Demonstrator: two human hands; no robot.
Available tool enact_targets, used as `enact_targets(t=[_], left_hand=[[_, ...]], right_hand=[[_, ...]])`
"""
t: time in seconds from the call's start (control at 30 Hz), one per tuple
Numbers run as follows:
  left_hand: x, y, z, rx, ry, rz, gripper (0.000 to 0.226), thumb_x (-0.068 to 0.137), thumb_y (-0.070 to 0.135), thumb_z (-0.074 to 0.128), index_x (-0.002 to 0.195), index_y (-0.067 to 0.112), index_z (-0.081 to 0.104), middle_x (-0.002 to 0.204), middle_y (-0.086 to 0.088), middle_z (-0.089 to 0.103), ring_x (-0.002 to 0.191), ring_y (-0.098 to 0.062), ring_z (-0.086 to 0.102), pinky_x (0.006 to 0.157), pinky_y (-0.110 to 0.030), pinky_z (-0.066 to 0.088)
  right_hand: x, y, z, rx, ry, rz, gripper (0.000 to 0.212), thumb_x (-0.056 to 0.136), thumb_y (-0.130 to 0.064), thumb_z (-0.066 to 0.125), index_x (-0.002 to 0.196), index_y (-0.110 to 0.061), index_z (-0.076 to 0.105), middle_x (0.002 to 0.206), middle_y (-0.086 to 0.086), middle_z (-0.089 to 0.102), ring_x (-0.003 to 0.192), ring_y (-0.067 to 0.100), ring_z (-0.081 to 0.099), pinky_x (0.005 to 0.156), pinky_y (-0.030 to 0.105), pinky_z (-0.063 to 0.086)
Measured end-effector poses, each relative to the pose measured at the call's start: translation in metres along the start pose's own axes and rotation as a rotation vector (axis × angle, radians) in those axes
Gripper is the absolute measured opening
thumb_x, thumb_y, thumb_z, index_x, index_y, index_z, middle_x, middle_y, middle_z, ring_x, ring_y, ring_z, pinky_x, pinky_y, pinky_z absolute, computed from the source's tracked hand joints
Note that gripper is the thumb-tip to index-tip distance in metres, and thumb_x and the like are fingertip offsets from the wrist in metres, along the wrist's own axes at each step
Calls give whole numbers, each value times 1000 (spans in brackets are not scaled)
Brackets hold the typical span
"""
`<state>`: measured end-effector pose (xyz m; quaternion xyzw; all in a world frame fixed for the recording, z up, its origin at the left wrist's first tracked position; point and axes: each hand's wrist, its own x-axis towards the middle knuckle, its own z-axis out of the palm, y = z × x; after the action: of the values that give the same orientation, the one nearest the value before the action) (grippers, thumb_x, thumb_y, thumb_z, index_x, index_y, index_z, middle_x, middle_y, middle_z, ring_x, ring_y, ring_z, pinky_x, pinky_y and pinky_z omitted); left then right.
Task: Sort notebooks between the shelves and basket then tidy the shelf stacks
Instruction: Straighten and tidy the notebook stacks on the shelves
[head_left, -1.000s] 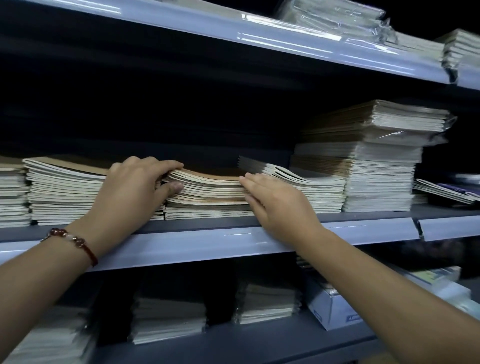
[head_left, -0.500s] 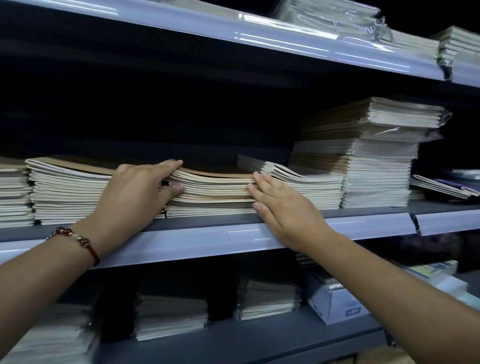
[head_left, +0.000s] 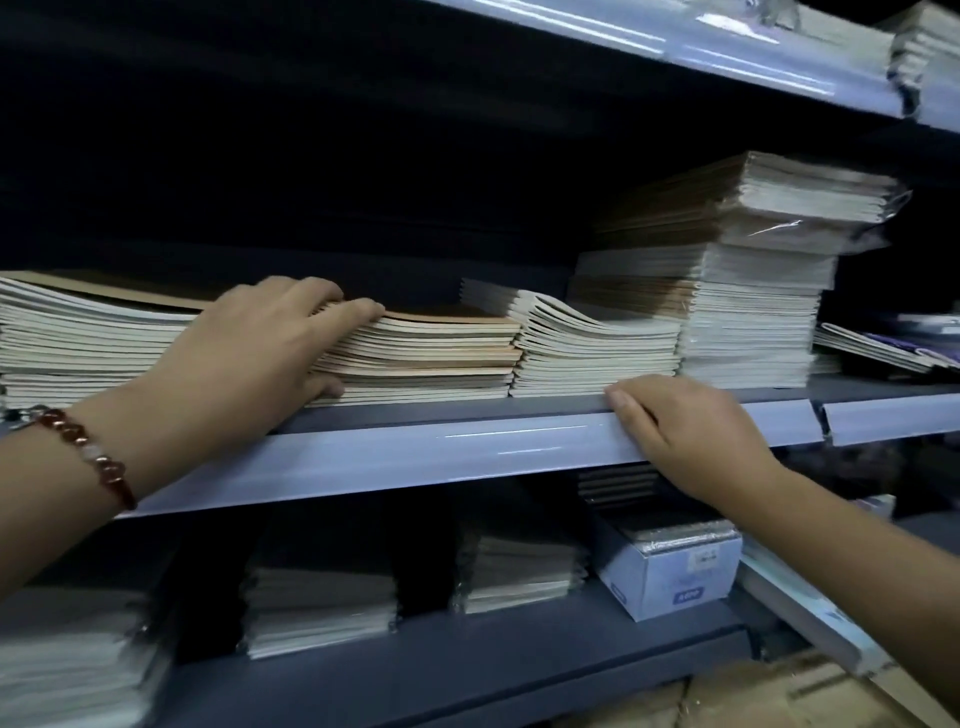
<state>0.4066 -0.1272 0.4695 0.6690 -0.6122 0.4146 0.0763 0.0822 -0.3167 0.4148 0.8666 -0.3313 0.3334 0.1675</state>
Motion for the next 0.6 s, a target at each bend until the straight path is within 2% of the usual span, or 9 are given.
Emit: enact_targets(t=[0.1,0.13,0.23,0.3,0.37,0.43,0.5,0.6], left_hand=[[0,-4,8,8,41,12,84,66,34,88,140,26,50,125,-10,58,104,-38,56,77,-51,50],[1,-6,12,-1,51,16,81,67,34,87,139,25,51,125,-12,58,105,-40,55,77,-52,49],[6,-8,14,-71,39,37,59,82,44,66,136,22,56,125,-18,57,107,-44,54,82,-56,48],[12,-4,3,-155,-10,15,55,85,49,55,129,16,63,121,-22,57,108,-44,54,87,-58,45],[22,9,-16,-245,-4,-2,52,87,46,57,124,10,67,122,-25,57,112,-45,53,91,-58,43],[39,33,-39,-353,-64,-1,56,88,47,55,130,12,62,132,-23,54,122,-43,49,100,-57,39],[61,63,-58,-454,-159,22,60,90,54,48,138,18,56,143,-19,48,131,-40,44,109,-54,34],[93,116,-79,-583,-273,64,64,90,57,41,143,22,50,150,-17,43,135,-39,42,111,-52,35]], right_hand=[[-4,6,10,36,46,-41,39,103,-40,28,88,-23,60,74,-6,61,70,17,53,61,34,28],[-3,6,11,62,44,-41,36,103,-38,31,91,-23,62,77,-8,62,72,16,53,63,33,28],[2,7,2,157,-85,-25,31,103,-37,37,107,-23,64,93,-7,67,83,15,57,72,34,41],[2,13,-13,160,-216,-2,35,101,-40,40,121,-22,63,112,-2,69,101,21,60,87,36,49],[3,25,-32,114,-295,39,43,100,-39,46,136,-18,58,134,3,62,123,24,55,106,34,38],[6,42,-55,103,-315,113,45,100,-35,51,140,-16,55,143,4,55,134,25,47,110,33,31],[6,63,-80,77,-363,200,46,99,-33,52,143,-19,52,149,5,49,139,27,42,113,39,30],[2,95,-120,45,-502,343,52,100,-37,52,150,-24,40,159,4,33,147,29,28,119,44,22]])
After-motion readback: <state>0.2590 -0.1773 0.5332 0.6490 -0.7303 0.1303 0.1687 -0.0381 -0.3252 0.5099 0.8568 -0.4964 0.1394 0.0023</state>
